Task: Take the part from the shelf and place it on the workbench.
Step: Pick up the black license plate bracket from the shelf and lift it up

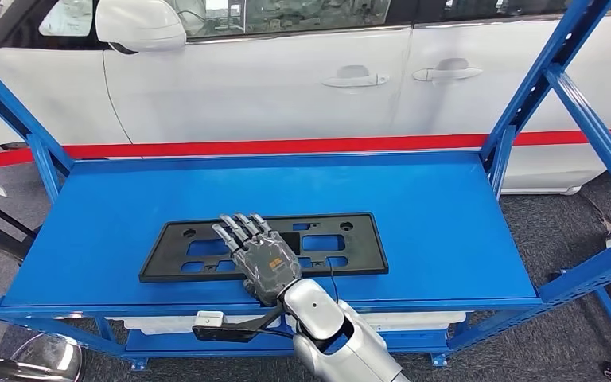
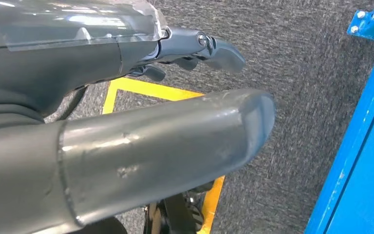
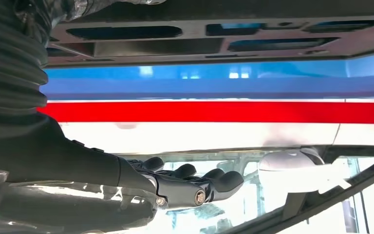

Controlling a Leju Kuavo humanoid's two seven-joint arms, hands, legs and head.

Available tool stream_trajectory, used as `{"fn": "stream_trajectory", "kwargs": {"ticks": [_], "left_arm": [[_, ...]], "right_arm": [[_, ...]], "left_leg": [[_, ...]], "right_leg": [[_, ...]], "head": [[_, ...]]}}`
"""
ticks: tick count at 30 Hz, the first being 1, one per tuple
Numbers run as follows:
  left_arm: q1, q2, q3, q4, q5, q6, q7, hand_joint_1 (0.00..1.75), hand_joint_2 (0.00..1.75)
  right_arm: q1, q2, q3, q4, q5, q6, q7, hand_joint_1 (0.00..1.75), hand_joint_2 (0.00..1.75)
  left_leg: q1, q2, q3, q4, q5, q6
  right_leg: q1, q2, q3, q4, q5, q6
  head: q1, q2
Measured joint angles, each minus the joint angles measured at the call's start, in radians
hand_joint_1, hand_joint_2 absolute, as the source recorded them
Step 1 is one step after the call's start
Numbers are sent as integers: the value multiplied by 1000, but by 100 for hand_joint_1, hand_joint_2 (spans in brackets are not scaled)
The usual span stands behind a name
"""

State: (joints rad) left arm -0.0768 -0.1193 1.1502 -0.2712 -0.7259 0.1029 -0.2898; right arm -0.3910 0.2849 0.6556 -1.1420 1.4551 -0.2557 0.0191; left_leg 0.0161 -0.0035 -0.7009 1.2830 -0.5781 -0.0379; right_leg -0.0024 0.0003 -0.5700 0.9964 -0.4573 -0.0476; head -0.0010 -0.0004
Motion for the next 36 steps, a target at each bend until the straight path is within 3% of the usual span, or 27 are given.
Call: {"fn": "stream_trajectory", "kwargs": {"ticks": [1,2,3,5,6,10,12,14,16,17,18,19,21,22,26,27,29,31,32,33,36], "left_arm": [[1,0,0,0,-1,-2,-2,0,0],[1,0,0,-1,-4,-4,-5,0,0],[0,0,0,-1,-7,-6,-7,0,0],[-2,1,1,-3,-13,-12,-12,0,0],[-3,1,1,-3,-17,-14,-15,0,0],[-3,1,7,-4,-29,-17,-24,0,0],[-5,1,11,-4,-30,-18,-27,0,0],[-5,1,16,-4,-30,-18,-28,0,0],[-5,2,21,-5,-31,-18,-29,0,0],[-5,3,22,-5,-31,-18,-29,0,0],[-5,3,23,-5,-31,-18,-29,0,0],[-5,3,24,-5,-31,-18,-29,0,0],[-5,3,25,-5,-31,-18,-30,0,0],[-6,3,25,-5,-31,-19,-31,0,0],[-7,4,31,-5,-32,-24,-38,0,0],[-8,5,32,-5,-33,-26,-41,0,0],[-8,5,33,-5,-37,-31,-46,0,0],[-6,5,34,-5,-41,-32,-49,0,0],[-6,5,36,-5,-43,-32,-50,0,0],[-6,5,38,-6,-45,-31,-52,0,0],[-8,6,42,-6,-51,-32,-57,0,0]], "right_arm": [[0,0,-2,0,7,1,0,0,175],[1,0,-3,0,16,3,2,0,175],[1,1,-3,0,26,3,5,0,175],[-1,2,-3,2,53,2,15,0,175],[-1,3,-3,4,69,2,23,0,175],[-7,2,-1,24,109,-1,58,0,175],[-15,-1,1,40,112,-1,67,0,175],[-20,-6,3,63,112,3,72,0,175],[-20,-14,3,86,112,5,73,0,175],[-20,-17,4,94,113,5,74,0,175],[-21,-19,4,100,113,5,74,0,175],[-23,-20,4,105,113,5,74,0,175],[-29,-20,6,113,113,6,74,0,175],[-32,-20,7,117,113,6,74,0,175],[-45,-22,12,137,113,11,92,0,175],[-51,-22,17,143,113,12,109,0,175],[-64,-25,37,162,113,12,165,1,175],[-75,-31,64,183,113,8,232,83,175],[-81,-33,76,193,113,5,266,127,175],[-87,-35,86,203,113,1,298,170,175],[-105,-43,102,226,115,-5,391,175,175]], "left_leg": [[0,0,-5,6,10,-1],[1,0,12,-32,40,-1],[1,0,44,-101,79,1],[-2,0,108,-233,129,11],[-4,-1,124,-266,137,17],[-5,-2,128,-285,141,41],[0,0,131,-293,146,54],[-1,1,131,-294,145,60],[-2,0,131,-293,145,61],[-3,-1,131,-292,144,60],[-3,-2,133,-291,143,59],[-3,-2,135,-290,141,57],[-6,-3,136,-286,136,49],[-8,-3,135,-285,135,45],[-5,-1,132,-272,121,20],[-4,-1,120,-244,102,15],[-2,0,68,-128,41,5],[-1,0,10,-10,-2,0],[-1,0,1,7,3,0],[-1,0,13,-20,28,1],[-4,0,110,-227,123,14]], "right_leg": [[0,1,0,1,-1,0],[0,2,2,3,-3,1],[-1,2,4,5,-6,3],[2,4,7,8,-11,10],[4,4,6,9,-12,14],[5,4,2,13,-18,34],[3,3,-27,78,-59,43],[-1,3,-92,212,-123,49],[-3,3,-141,300,-144,52],[-4,3,-140,292,-125,51],[-4,3,-119,241,-90,49],[-3,3,-85,167,-50,44],[0,2,-28,45,-3,35],[2,3,-16,19,2,32],[2,4,-10,4,4,14],[-1,3,-8,-1,6,9],[-2,1,-6,-3,7,3],[0,1,-6,-1,6,1],[0,1,-5,0,5,0],[0,2,-4,0,4,1],[2,3,1,3,0,7]], "head": [[0,0],[0,0],[0,0],[0,0],[0,0],[0,0],[0,0],[0,0],[0,0],[0,0],[0,0],[0,0],[0,0],[0,0],[0,0],[0,0],[0,0],[0,0],[0,0],[0,0],[0,0]]}}
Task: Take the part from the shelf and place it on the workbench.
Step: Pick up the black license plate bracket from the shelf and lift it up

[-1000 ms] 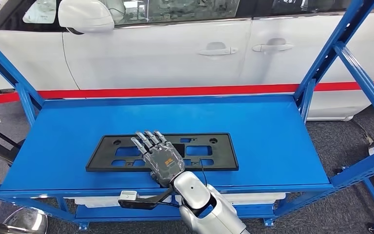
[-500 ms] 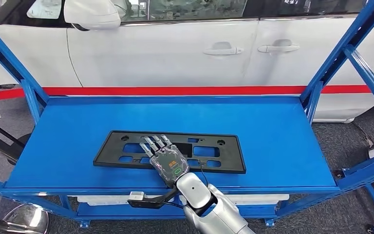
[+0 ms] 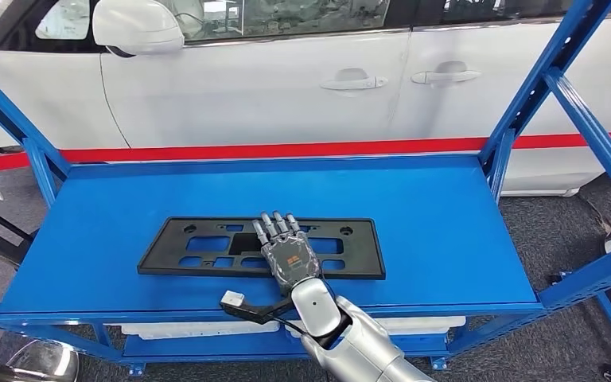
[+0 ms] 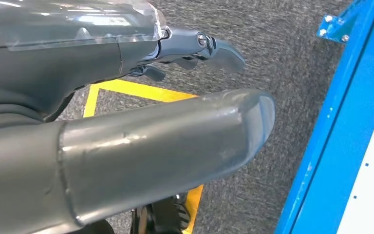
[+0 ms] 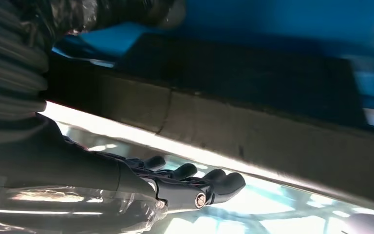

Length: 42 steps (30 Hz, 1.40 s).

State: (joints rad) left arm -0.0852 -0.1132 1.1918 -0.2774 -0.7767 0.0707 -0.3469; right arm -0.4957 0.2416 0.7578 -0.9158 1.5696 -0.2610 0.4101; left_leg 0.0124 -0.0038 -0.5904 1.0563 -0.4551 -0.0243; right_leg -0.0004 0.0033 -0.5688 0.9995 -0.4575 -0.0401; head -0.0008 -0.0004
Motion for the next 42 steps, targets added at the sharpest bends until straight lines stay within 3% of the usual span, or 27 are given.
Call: {"fn": "stream_trajectory", "kwargs": {"ticks": [2,5,6,7,9,11,12,13,15,16,18,20,22,25,26,27,28,29,31,33,35,37,38,41,42], "left_arm": [[-1,0,2,0,-2,-2,-4,0,0],[1,1,6,0,-10,-13,-8,0,0],[1,2,7,0,-12,-17,-9,0,0],[0,2,7,0,-14,-20,-11,0,0],[0,3,7,0,-16,-22,-12,0,0],[2,3,7,0,-18,-25,-14,0,0],[2,4,7,0,-19,-27,-15,0,0],[3,4,8,0,-19,-30,-18,0,0],[3,4,8,0,-22,-36,-24,0,0],[3,4,8,0,-25,-38,-29,0,0],[4,6,8,0,-33,-40,-38,0,0],[6,8,8,0,-39,-41,-44,0,87],[6,11,7,0,-41,-44,-47,0,175],[8,13,7,0,-42,-47,-58,0,175],[10,14,7,0,-42,-47,-61,0,175],[12,15,7,0,-41,-47,-62,0,175],[13,16,8,0,-41,-47,-59,0,175],[14,18,9,0,-39,-46,-53,0,175],[14,20,16,0,-35,-47,-40,0,175],[16,23,26,0,-30,-51,-30,0,175],[18,26,36,0,-24,-64,-32,0,175],[20,28,49,0,-3,-93,-53,0,175],[22,30,58,0,13,-110,-68,0,175],[27,36,86,0,51,-138,-111,0,175],[27,38,95,0,58,-134,-126,0,175]], "right_arm": [[-8,-10,2,8,1,-2,42,175,175],[-11,-27,2,12,1,-4,61,175,175],[-11,-32,2,13,1,-3,62,175,175],[-12,-38,2,13,1,-3,62,175,175],[-12,-49,2,15,2,-2,62,175,175],[-11,-58,2,19,4,-4,62,175,175],[-11,-62,2,20,4,-7,62,175,175],[-12,-64,2,22,4,-11,60,175,175],[-14,-67,2,25,4,-22,55,175,175],[-15,-68,1,27,4,-29,52,175,175],[-16,-71,0,31,4,-46,49,175,175],[-17,-74,-2,36,4,-58,47,175,175],[-19,-76,-2,39,4,-63,46,175,175],[-18,-78,-4,46,4,-79,39,175,175],[-16,-79,-8,48,3,-93,27,175,175],[-12,-81,-16,49,-5,-112,5,175,175],[-5,-81,-31,47,-27,-137,-35,175,175],[5,-80,-54,40,-79,-165,-108,175,175],[30,-73,-115,-3,-270,-204,-333,175,175],[60,-63,-172,-96,-571,-200,-606,175,175],[102,-54,-216,-227,-880,-154,-799,175,175],[158,-50,-254,-377,-1104,-74,-892,175,175],[184,-52,-270,-452,-1182,-31,-921,175,175],[246,-65,-291,-647,-1311,82,-958,175,175],[265,-70,-292,-700,-1331,114,-961,175,175]], "left_leg": [[-5,-1,27,-59,12,12],[-3,-1,27,-67,20,29],[0,0,28,-72,23,36],[2,2,29,-76,26,42],[2,3,27,-77,28,48],[1,3,26,-76,27,49],[1,2,26,-75,27,48],[1,1,27,-73,26,47],[-1,-2,28,-68,21,40],[-3,-3,27,-65,19,36],[-5,-4,26,-62,16,25],[-2,-4,27,-63,15,12],[1,-2,13,-28,-12,2],[4,-2,-71,156,-105,-9],[4,-1,-96,208,-122,-10],[4,-1,-106,228,-119,-11],[4,-1,-96,206,-97,-10],[4,-1,-66,144,-61,-8],[3,-1,1,5,-5,-1],[0,-1,30,-54,5,8],[-1,-3,33,-57,5,19],[3,-5,35,-65,11,33],[6,-5,35,-70,15,39],[4,-3,30,-70,16,47],[4,-2,30,-69,15,47]], "right_leg": [[3,0,-2,1,0,9],[4,0,-6,5,-3,25],[4,0,-14,24,-17,30],[3,-1,-32,63,-42,34],[-2,-1,-94,192,-108,41],[-6,-1,-144,290,-137,46],[-7,-1,-145,287,-122,47],[-9,-2,-125,244,-91,46],[-9,-2,-55,102,-25,40],[-8,-2,-28,46,-6,36],[-3,-1,-13,9,-2,28],[-4,0,-11,4,3,17],[-8,-1,-6,-5,8,4],[-7,-3,-6,-8,9,-4],[-6,-3,-6,-7,9,-5],[-5,-2,-6,-5,8,-5],[-5,-2,-5,-4,6,-5],[-5,-1,-3,-2,4,-4],[-2,2,-1,3,0,1],[3,7,-2,5,-2,9],[5,8,0,2,-2,20],[4,5,-5,22,-22,32],[3,4,-22,59,-48,36],[-1,3,-119,253,-144,44],[-3,3,-139,292,-152,46]], "head": [[0,0],[0,0],[0,0],[0,0],[0,0],[0,0],[0,0],[0,0],[0,0],[0,0],[0,0],[0,0],[0,0],[0,0],[0,0],[0,0],[0,0],[0,0],[0,0],[0,0],[0,0],[0,0],[0,0],[0,0],[0,0]]}}
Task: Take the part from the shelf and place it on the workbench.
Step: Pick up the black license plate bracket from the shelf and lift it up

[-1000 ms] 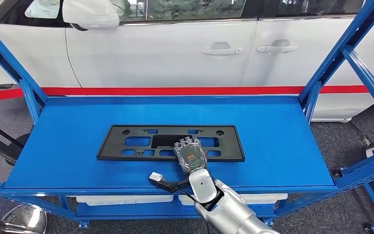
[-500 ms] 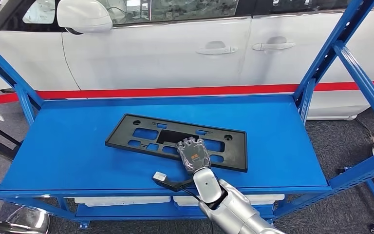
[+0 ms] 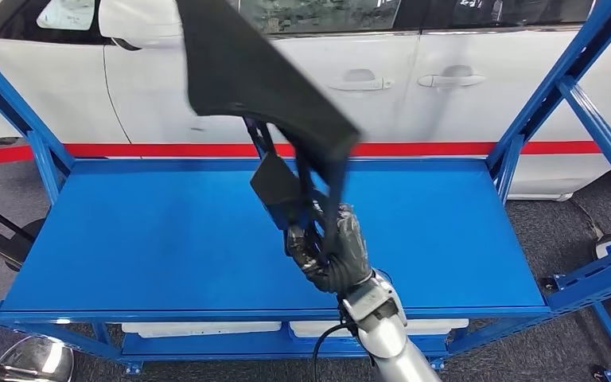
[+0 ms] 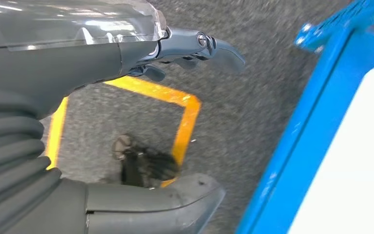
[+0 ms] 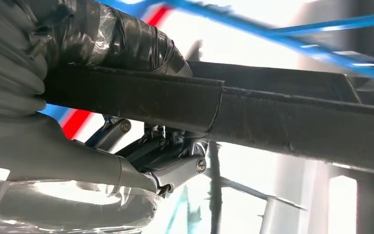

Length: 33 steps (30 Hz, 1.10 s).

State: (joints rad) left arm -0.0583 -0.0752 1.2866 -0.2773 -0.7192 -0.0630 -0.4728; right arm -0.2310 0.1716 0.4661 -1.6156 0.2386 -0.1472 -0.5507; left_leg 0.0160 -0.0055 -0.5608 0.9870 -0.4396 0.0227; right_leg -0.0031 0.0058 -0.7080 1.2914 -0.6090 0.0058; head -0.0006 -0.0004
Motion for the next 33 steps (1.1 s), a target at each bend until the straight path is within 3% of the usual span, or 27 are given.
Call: {"fn": "stream_trajectory", "kwargs": {"ticks": [1,2,4,5,7,10,12,14,15,16,17,20,22,24,26,28,30,31,32,33], "left_arm": [[-1,2,7,0,3,8,-14,0,175],[-2,2,11,0,3,18,-28,0,175],[-4,3,16,0,-2,31,-49,0,175],[-5,3,17,0,-4,34,-55,0,175],[-6,5,19,0,-7,37,-59,0,175],[-8,7,20,0,-7,40,-61,0,175],[-10,8,20,1,-8,41,-62,0,175],[-11,10,21,1,-8,42,-62,0,175],[-10,12,21,1,-8,42,-62,0,175],[-10,12,21,1,-8,42,-62,0,175],[-10,13,21,1,-8,42,-62,0,175],[-12,15,21,1,-8,42,-62,0,175],[-14,17,21,1,-9,43,-62,0,175],[-13,18,21,1,-16,43,-64,0,175],[-12,19,20,1,-31,35,-67,0,175],[-13,22,19,1,-42,22,-71,0,175],[-13,25,19,1,-46,24,-58,0,175],[-12,27,19,1,-49,33,-43,0,175],[-11,29,19,1,-52,47,-22,0,175],[-9,29,19,1,-56,62,2,0,175]], "right_arm": [[17,-5,0,-46,-16,28,-2,175,175],[30,-10,1,-86,-35,58,-2,175,175],[44,-22,9,-149,-88,131,5,175,175],[48,-28,15,-172,-117,166,9,175,175],[57,-40,23,-204,-151,204,11,175,175],[65,-50,27,-235,-162,215,12,175,175],[67,-54,31,-249,-165,218,11,175,175],[70,-57,34,-256,-167,219,10,175,175],[73,-59,34,-257,-167,219,10,175,175],[75,-62,35,-258,-167,219,10,175,175],[77,-64,35,-258,-167,219,10,175,175],[78,-66,37,-263,-167,219,10,175,175],[78,-67,38,-267,-168,221,10,175,175],[78,-70,39,-268,-186,246,10,175,175],[76,-76,43,-269,-247,334,6,175,175],[76,-89,56,-267,-329,472,3,175,175],[81,-106,80,-256,-362,579,2,175,175],[85,-116,93,-248,-356,604,-2,175,175],[90,-127,105,-239,-343,614,-8,175,175],[95,-136,115,-231,-329,613,-13,175,175]], "left_leg": [[0,0,0,1,-1,0],[-1,0,2,2,-2,-2],[-1,-1,4,6,-7,-7],[-3,-1,4,9,-9,-11],[-6,-2,2,13,-13,-21],[-4,-1,-1,21,-23,-37],[-2,0,-29,89,-68,-47],[-1,1,-92,224,-134,-53],[-1,1,-120,282,-153,-55],[-1,1,-134,308,-153,-55],[-1,1,-128,293,-133,-53],[-6,1,-34,92,-34,-38],[-12,1,0,18,-15,-28],[-14,0,2,13,-13,-21],[-8,1,5,2,-6,-10],[-4,3,8,-6,1,0],[-5,4,5,-4,3,3],[-5,4,3,-2,4,3],[-5,3,1,1,4,2],[-5,3,-1,4,3,1]], "right_leg": [[-1,0,-2,2,13,0],[-2,0,16,-37,43,-1],[-3,-1,86,-178,112,-7],[-2,-1,113,-235,133,-10],[1,-1,132,-280,140,-18],[0,-1,133,-286,145,-34],[-4,-2,136,-292,148,-44],[-2,-4,136,-292,147,-49],[-1,-4,136,-291,147,-49],[0,-4,136,-290,146,-50],[1,-4,137,-289,145,-50],[4,-2,143,-287,140,-47],[5,-2,143,-285,139,-39],[5,-2,141,-286,140,-29],[4,-3,137,-272,127,-18],[2,-3,100,-189,74,-9],[-2,-3,37,-59,11,-4],[-4,-3,17,-17,-2,-2],[-5,-4,13,-8,4,0],[-7,-4,30,-42,30,0]], "head": [[0,0],[0,0],[0,0],[0,0],[0,0],[0,0],[0,0],[0,0],[0,0],[0,0],[0,0],[0,0],[0,0],[0,0],[0,0],[0,0],[0,0],[0,0],[0,0],[0,0]]}}
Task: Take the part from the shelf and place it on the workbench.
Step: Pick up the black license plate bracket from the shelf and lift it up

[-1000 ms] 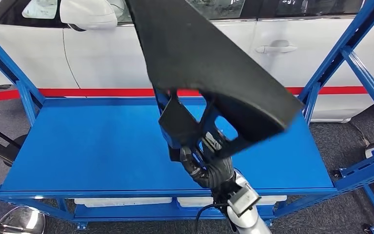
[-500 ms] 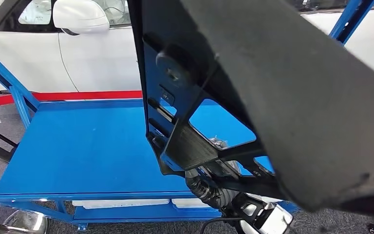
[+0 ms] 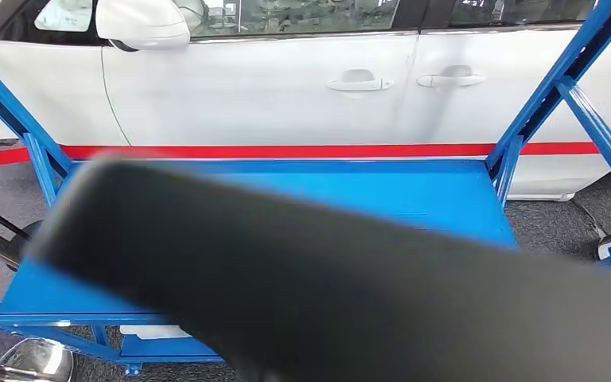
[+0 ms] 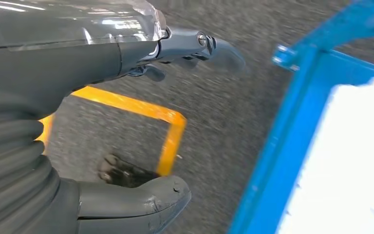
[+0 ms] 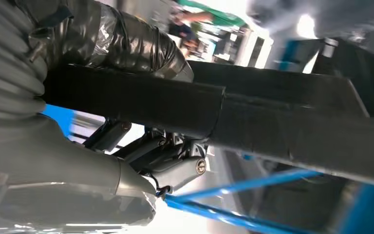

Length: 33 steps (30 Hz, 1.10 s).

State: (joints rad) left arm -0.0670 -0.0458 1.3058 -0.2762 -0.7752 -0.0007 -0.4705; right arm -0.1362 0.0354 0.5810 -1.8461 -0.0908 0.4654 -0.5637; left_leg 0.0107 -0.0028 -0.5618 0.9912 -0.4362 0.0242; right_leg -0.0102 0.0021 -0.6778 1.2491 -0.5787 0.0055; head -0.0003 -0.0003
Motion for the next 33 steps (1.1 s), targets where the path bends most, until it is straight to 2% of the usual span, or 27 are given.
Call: {"fn": "stream_trajectory", "kwargs": {"ticks": [2,3,4,6,8,9,10,12,13,14,15,18,19,20,22,23,24,25,27,28,29,30,31,32,33], "left_arm": [[6,1,0,0,-10,27,45,0,175],[8,1,0,0,-19,35,63,0,175],[9,1,0,0,-32,40,78,0,175],[10,3,-7,0,-67,42,106,0,175],[9,4,-19,1,-101,40,128,0,175],[9,4,-25,2,-113,40,135,0,175],[9,4,-31,4,-122,41,139,0,175],[7,3,-41,7,-133,44,145,0,175],[7,3,-46,8,-138,46,148,0,175],[7,3,-51,9,-145,49,153,0,175],[7,3,-56,10,-151,51,158,0,175],[3,5,-72,12,-171,57,168,0,175],[0,6,-76,12,-175,57,167,0,175],[-2,8,-80,12,-177,57,163,0,175],[-3,13,-84,12,-179,55,151,0,175],[-5,14,-85,12,-179,53,143,0,175],[-7,16,-86,12,-178,51,134,0,175],[-9,16,-87,13,-178,48,125,0,175],[-13,18,-90,13,-177,45,105,0,175],[-13,20,-91,13,-176,43,95,0,175],[-13,22,-92,13,-175,40,86,0,175],[-13,25,-92,13,-175,37,79,0,175],[-14,27,-92,13,-174,35,73,0,175],[-14,30,-92,13,-174,33,69,0,175],[-14,33,-92,13,-174,32,66,0,175]], "right_arm": [[5,-14,12,11,21,-16,-5,175,175],[7,-21,16,14,32,-27,-5,175,175],[11,-28,18,15,45,-39,-5,175,175],[27,-48,21,15,77,-63,-5,175,175],[50,-70,22,9,103,-83,-5,175,175],[63,-80,23,4,110,-90,-5,175,175],[76,-87,23,-1,115,-95,-5,175,175],[100,-101,25,-10,122,-104,-5,175,175],[112,-107,25,-14,125,-108,-5,175,175],[122,-112,25,-18,129,-114,-3,175,175],[133,-116,25,-24,132,-119,0,175,175],[158,-123,25,-47,147,-134,8,175,175],[164,-124,25,-54,152,-137,9,175,175],[167,-125,25,-61,157,-140,11,175,175],[170,-126,25,-70,163,-144,16,175,175],[169,-127,25,-72,165,-144,18,175,175],[168,-127,25,-75,166,-143,19,175,175],[164,-127,25,-76,166,-141,20,175,175],[153,-128,25,-77,160,-134,20,175,175],[146,-128,25,-76,154,-130,19,175,175],[140,-128,25,-75,147,-128,18,175,175],[133,-128,25,-74,139,-127,14,175,175],[127,-127,26,-73,132,-127,9,175,175],[121,-126,26,-73,128,-128,4,175,175],[114,-124,28,-73,128,-131,-2,175,175]], "left_leg": [[-1,-1,-4,8,-2,-4],[-2,-2,-6,13,-4,-8],[-4,-2,-9,16,-3,-13],[-5,-4,-13,18,1,-24],[-3,-4,-20,25,-8,-34],[-1,-4,-30,49,-32,-39],[1,-3,-45,92,-70,-44],[2,-2,-85,220,-158,-51],[3,-2,-96,271,-185,-52],[3,-2,-91,290,-195,-52],[2,-2,-65,269,-187,-50],[-3,-2,80,56,-129,-33],[-6,-1,107,8,-118,-27],[-10,-1,116,-12,-112,-21],[-13,-1,107,-14,-92,-12],[-11,1,102,-18,-79,-7],[-9,3,93,-22,-64,-1],[-6,5,81,-27,-48,5],[-5,9,52,-27,-24,11],[-6,11,36,-25,-12,11],[-5,12,20,-23,-1,9],[-5,13,3,-18,9,6],[-4,13,-14,-12,18,2],[-3,13,-31,-5,25,-2],[-3,13,-46,6,30,-7]], "right_leg": [[-2,0,68,-132,63,-4],[-1,0,95,-188,85,-7],[1,0,109,-219,95,-11],[5,0,107,-228,102,-19],[2,-2,102,-234,114,-35],[1,-4,97,-238,122,-43],[0,-5,90,-241,129,-50],[2,-6,72,-241,143,-55],[4,-6,62,-239,150,-55],[6,-7,51,-237,157,-54],[7,-6,40,-234,163,-54],[12,-6,16,-227,185,-47],[13,-6,13,-228,193,-42],[12,-7,13,-230,200,-36],[10,-7,13,-239,218,-23],[9,-6,10,-239,217,-17],[8,-5,3,-229,198,-12],[7,-4,-9,-198,158,-7],[2,-3,-40,-83,46,1],[0,-3,-51,-19,9,6],[-2,-3,-52,27,-3,9],[-4,-3,-37,43,8,11],[-6,-3,-6,26,33,13],[-9,-4,43,-24,57,14],[-10,-3,100,-96,63,13]], "head": [[0,0],[0,0],[0,0],[0,0],[0,0],[0,0],[0,0],[0,0],[0,0],[0,0],[0,0],[0,0],[0,0],[0,0],[0,0],[0,0],[0,0],[0,0],[0,0],[0,0],[0,0],[0,0],[0,0],[0,0],[0,0]]}}
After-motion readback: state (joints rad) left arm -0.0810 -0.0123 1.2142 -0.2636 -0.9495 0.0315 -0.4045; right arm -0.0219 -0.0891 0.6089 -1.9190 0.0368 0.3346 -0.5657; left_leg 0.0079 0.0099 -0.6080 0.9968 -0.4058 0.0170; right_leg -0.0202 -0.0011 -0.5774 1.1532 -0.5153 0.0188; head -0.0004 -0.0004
